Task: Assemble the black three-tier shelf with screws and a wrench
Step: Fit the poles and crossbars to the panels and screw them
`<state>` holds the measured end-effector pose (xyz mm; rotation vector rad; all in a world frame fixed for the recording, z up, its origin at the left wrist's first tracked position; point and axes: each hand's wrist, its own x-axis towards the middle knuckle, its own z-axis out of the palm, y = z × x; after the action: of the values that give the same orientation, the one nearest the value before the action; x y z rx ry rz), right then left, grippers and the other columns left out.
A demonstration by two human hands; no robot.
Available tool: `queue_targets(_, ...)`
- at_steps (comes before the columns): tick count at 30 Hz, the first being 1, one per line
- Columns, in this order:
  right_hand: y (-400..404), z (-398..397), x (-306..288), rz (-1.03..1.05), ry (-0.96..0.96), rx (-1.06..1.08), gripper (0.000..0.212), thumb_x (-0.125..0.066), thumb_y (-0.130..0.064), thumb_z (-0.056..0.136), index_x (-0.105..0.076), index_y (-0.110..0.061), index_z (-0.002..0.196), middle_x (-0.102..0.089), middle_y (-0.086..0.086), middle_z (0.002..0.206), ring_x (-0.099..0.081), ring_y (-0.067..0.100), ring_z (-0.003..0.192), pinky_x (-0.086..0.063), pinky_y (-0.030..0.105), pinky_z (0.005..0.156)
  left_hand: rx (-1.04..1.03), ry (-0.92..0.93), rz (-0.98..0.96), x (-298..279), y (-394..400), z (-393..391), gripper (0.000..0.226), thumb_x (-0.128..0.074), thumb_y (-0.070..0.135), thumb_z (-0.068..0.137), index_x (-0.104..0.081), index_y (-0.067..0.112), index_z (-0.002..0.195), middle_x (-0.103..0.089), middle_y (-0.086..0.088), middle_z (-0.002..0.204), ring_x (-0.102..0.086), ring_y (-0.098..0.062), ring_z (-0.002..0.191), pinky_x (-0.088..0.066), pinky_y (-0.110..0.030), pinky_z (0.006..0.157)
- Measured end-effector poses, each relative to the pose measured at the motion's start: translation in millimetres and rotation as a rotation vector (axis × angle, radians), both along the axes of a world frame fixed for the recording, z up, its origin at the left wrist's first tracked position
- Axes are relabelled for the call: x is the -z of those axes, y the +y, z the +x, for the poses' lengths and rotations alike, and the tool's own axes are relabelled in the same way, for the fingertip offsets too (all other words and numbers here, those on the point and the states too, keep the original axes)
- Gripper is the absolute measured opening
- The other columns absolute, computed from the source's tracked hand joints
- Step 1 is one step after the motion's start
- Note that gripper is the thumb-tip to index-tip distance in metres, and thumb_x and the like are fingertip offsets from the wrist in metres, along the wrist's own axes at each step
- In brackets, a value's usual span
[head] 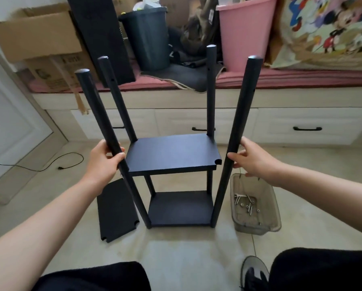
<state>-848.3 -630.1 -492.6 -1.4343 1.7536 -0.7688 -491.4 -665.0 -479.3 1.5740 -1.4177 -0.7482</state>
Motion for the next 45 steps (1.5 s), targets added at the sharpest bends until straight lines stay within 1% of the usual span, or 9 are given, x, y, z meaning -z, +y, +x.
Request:
queue_targets(7, 22, 13, 2, -0.015, 0.092, -0.128, 0.028, -0.059, -0.025, 0.098, -0.045, -0.038, 0.119, -0.07, -0.001, 0.098, -0.07, 0.016, 0.087, -0.054, 0.029, 0.073, -0.009, -0.06, 0.012, 13, 7, 17, 0.02, -0.068, 0.007, 0.094, -0.058, 0.022, 0.1, -0.069, 0.002, 0.105, -0.067, -0.024, 0.102, -0.057, -0.05, 0.093)
queue_targets(11, 20, 17, -2, 0.013, 0.088, -0.136, 0.025, -0.055, -0.03, 0.099, -0.042, -0.044, 0.115, -0.07, -0.003, 0.096, -0.069, 0.016, 0.087, -0.047, 0.024, 0.063, -0.042, -0.159, 0.029, 15, 7, 21, 0.011, -0.069, 0.015, 0.095, -0.06, 0.019, 0.1, -0.07, 0.0, 0.105, -0.067, -0.024, 0.103, -0.056, -0.05, 0.093)
queue_targets(18, 15, 20, -12, -0.038, 0.101, -0.137, 0.025, -0.059, -0.032, 0.095, -0.047, -0.042, 0.115, -0.067, -0.005, 0.1, -0.067, 0.015, 0.093, -0.046, 0.025, 0.066, 0.182, -0.531, 0.701, 5, 30, -2, 0.021, -0.064, 0.023, 0.097, -0.068, 0.003, 0.104, -0.076, -0.005, 0.085, -0.074, -0.017, 0.07, -0.06, -0.03, 0.062)
queue_targets(24, 10, 17, -22, -0.063, 0.156, -0.153, 0.01, -0.066, -0.035, 0.091, -0.056, -0.036, 0.095, -0.072, -0.003, 0.093, -0.07, 0.016, 0.088, -0.057, 0.038, 0.085, 0.43, -0.698, 0.252, -1, 42, -88, 0.015, -0.058, 0.016, 0.092, -0.073, 0.014, 0.092, -0.073, -0.003, 0.093, -0.07, -0.021, 0.083, -0.059, -0.036, 0.077)
queue_targets(27, 7, 16, -29, -0.029, 0.182, -0.165, 0.007, -0.07, -0.033, 0.088, -0.063, -0.029, 0.09, -0.074, 0.0, 0.085, -0.072, 0.014, 0.08, -0.058, 0.04, 0.085, 0.491, -1.057, -0.172, 9, 44, -130, 0.019, -0.047, 0.008, 0.092, -0.062, 0.018, 0.099, -0.064, 0.0, 0.098, -0.056, -0.024, 0.095, -0.04, -0.032, 0.07)
queue_targets(29, 6, 16, -31, -0.019, 0.206, -0.164, 0.009, -0.071, -0.031, 0.087, -0.067, -0.023, 0.088, -0.075, 0.002, 0.084, -0.073, 0.016, 0.08, -0.058, 0.042, 0.085, 0.567, -1.242, -0.345, 22, 36, -143, 0.031, -0.047, 0.005, 0.091, -0.055, 0.018, 0.118, -0.057, 0.0, 0.115, -0.048, -0.024, 0.11, -0.036, -0.03, 0.081)
queue_targets(33, 7, 17, -32, -0.033, 0.221, -0.172, 0.009, -0.07, -0.03, 0.088, -0.068, -0.021, 0.09, -0.073, 0.001, 0.088, -0.071, 0.018, 0.086, -0.058, 0.043, 0.085, 0.625, -1.362, -0.248, 45, 11, -147, 0.08, -0.059, 0.016, 0.095, -0.011, 0.018, 0.159, -0.016, -0.008, 0.165, -0.01, -0.034, 0.153, -0.014, -0.054, 0.123)
queue_targets(39, 11, 16, -32, -0.05, 0.234, -0.193, 0.009, -0.069, -0.029, 0.088, -0.068, -0.02, 0.091, -0.073, 0.0, 0.087, -0.07, 0.017, 0.087, -0.057, 0.041, 0.086, 0.598, -1.454, -0.079, 66, -6, -155, 0.097, -0.06, 0.008, 0.094, 0.011, 0.016, 0.159, 0.01, -0.008, 0.169, 0.006, -0.043, 0.153, -0.013, -0.067, 0.116)
queue_targets(45, 10, 19, -34, -0.074, 0.214, -0.236, 0.016, -0.069, -0.028, 0.09, -0.06, -0.037, 0.081, -0.073, -0.007, 0.09, -0.07, 0.012, 0.089, -0.055, 0.037, 0.089, 0.598, -1.472, 0.013, 67, -12, -159, 0.085, -0.057, 0.011, 0.098, 0.002, 0.005, 0.158, -0.006, -0.021, 0.166, -0.012, -0.052, 0.149, -0.036, -0.066, 0.108)
